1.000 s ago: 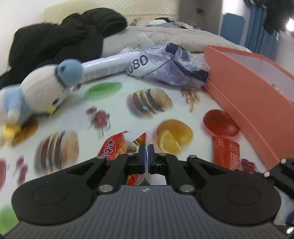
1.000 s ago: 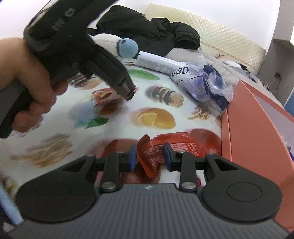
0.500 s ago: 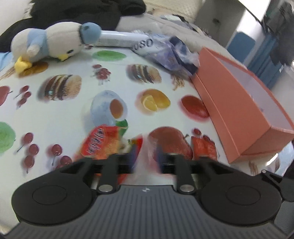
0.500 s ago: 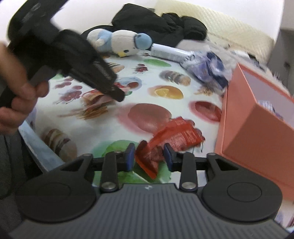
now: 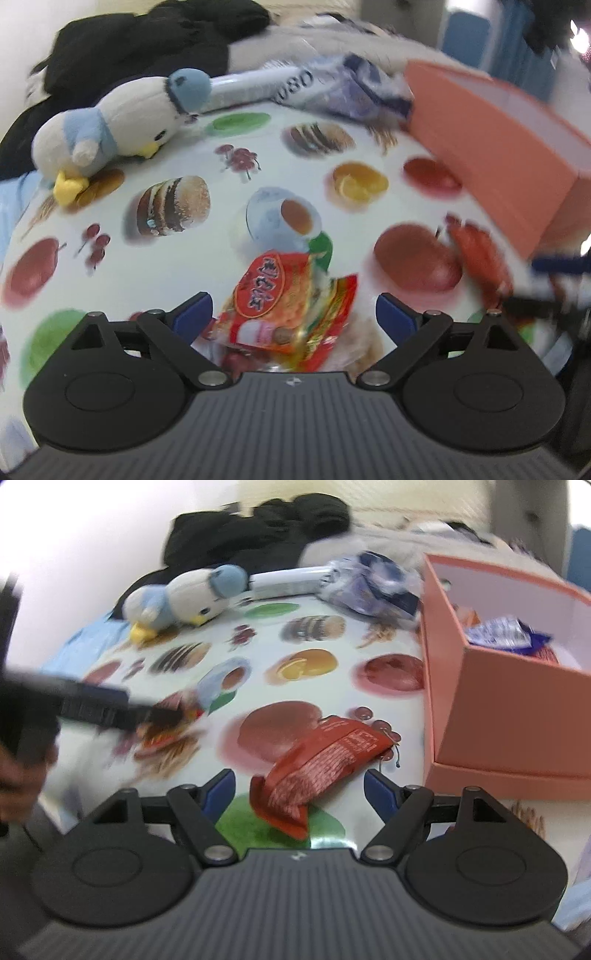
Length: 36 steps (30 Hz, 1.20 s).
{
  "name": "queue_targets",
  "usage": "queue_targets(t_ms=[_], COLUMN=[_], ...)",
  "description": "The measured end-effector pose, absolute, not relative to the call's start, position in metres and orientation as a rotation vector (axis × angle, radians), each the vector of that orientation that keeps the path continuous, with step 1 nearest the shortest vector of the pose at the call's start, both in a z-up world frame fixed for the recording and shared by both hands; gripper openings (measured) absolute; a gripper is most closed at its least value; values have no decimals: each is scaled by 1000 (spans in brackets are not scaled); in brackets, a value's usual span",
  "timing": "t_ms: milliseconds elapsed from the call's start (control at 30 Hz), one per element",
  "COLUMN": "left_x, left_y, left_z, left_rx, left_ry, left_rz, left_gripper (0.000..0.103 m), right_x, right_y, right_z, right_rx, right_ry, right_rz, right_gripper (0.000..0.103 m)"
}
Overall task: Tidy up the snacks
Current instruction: 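Lift both held packs off the sheet toward the pink box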
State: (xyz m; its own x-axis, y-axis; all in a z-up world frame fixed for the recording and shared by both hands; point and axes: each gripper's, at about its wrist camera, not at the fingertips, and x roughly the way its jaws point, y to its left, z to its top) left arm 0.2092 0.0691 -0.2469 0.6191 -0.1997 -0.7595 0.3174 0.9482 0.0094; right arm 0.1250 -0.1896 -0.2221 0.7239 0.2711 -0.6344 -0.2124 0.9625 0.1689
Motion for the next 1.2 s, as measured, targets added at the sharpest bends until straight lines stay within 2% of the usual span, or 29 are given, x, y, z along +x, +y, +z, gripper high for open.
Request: queue_targets(t_ms=[233, 500, 600, 667, 733, 800, 1033, 1100, 1200], left_x=[224, 230, 228, 228, 229, 230, 220, 216, 208], left_y=[75, 79, 77, 75, 73, 72, 75, 77, 78], left_z=[-269, -280, -278, -278, -276, -274, -266, -263, -257], left_rx=[257, 193, 183, 178, 165, 151, 56, 7, -49], left_ry=[871, 880, 877, 880, 885, 889, 894, 898, 894], left_rz=[-360, -406, -406, -388, -352, -327, -266, -246, -210], left_gripper=[97, 94, 84, 76, 66, 59, 51, 42, 35], right_x=[146, 163, 164, 164, 165, 167, 165, 161, 155], right_y=[-183, -174, -171, -170, -170, -171, -175, -177, -179], right_z=[-230, -245, -246, -246, -249, -249, -243, -242, -240], right_rx=[156, 131, 96, 72, 55, 46, 53, 57, 62], right_ry=[748, 804, 807, 801, 782, 778, 782, 787, 789], right_rz=[155, 86, 80, 72, 67, 70, 87, 95, 113], right_gripper=[78, 77, 72, 57, 52, 50, 49, 49, 49])
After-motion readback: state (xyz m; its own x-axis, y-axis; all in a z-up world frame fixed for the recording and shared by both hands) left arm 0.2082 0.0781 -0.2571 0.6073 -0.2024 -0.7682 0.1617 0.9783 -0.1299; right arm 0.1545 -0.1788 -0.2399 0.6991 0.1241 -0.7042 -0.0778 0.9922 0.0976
